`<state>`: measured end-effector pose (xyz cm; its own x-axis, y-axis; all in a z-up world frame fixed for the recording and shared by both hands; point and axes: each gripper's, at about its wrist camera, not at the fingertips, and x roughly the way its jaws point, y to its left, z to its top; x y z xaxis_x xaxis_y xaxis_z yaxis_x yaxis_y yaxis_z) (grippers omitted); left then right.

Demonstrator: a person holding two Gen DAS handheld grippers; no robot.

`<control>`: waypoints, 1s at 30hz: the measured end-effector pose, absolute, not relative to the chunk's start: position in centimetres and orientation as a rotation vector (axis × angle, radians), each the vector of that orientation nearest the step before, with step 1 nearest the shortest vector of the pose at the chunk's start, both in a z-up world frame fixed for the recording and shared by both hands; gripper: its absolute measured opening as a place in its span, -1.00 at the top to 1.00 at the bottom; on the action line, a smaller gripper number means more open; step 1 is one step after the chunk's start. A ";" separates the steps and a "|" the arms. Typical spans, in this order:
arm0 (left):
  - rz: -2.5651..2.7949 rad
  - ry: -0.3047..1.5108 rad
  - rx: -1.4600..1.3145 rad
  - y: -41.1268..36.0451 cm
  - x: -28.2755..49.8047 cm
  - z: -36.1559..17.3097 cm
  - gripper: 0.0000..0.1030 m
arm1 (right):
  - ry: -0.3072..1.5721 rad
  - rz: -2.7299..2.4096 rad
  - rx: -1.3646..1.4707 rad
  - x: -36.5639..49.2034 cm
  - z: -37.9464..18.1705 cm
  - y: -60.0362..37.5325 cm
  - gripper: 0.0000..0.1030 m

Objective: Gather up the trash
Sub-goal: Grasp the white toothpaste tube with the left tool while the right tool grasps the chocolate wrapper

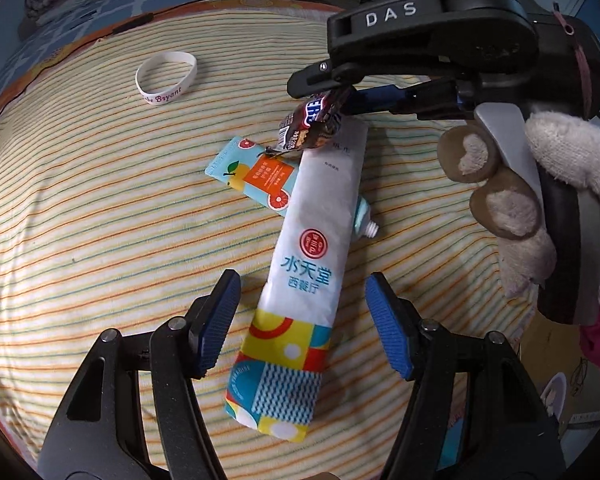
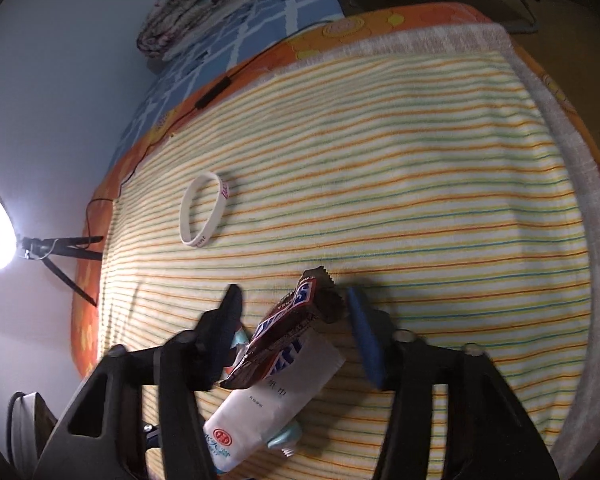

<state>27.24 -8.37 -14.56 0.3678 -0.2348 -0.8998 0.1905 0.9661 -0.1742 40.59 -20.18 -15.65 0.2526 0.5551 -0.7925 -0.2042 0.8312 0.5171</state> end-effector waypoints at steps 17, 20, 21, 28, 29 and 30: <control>-0.274 1.140 -0.053 -7.5 27.1 -14.7 0.52 | 1.127 0.547 0.357 39.8 -13.6 -20.0 0.74; -0.267 1.128 -0.065 -7.0 26.0 -13.9 0.53 | 1.090 0.546 0.379 39.4 -12.3 -20.4 0.75; -0.262 1.122 -0.070 -6.6 25.6 -13.5 0.53 | 1.074 0.545 0.382 39.2 -11.7 -20.5 0.75; -0.218 1.083 -0.110 -4.1 21.3 -10.5 0.53 | 0.980 0.572 0.360 36.4 -7.4 -20.6 0.75; -0.212 1.078 -0.118 -3.5 20.5 -10.2 0.53 | 0.972 0.577 0.356 36.0 -7.0 -20.6 0.75; -0.202 1.071 -0.123 -3.0 19.7 -9.6 0.53 | 0.964 0.583 0.353 35.5 -6.5 -20.6 0.75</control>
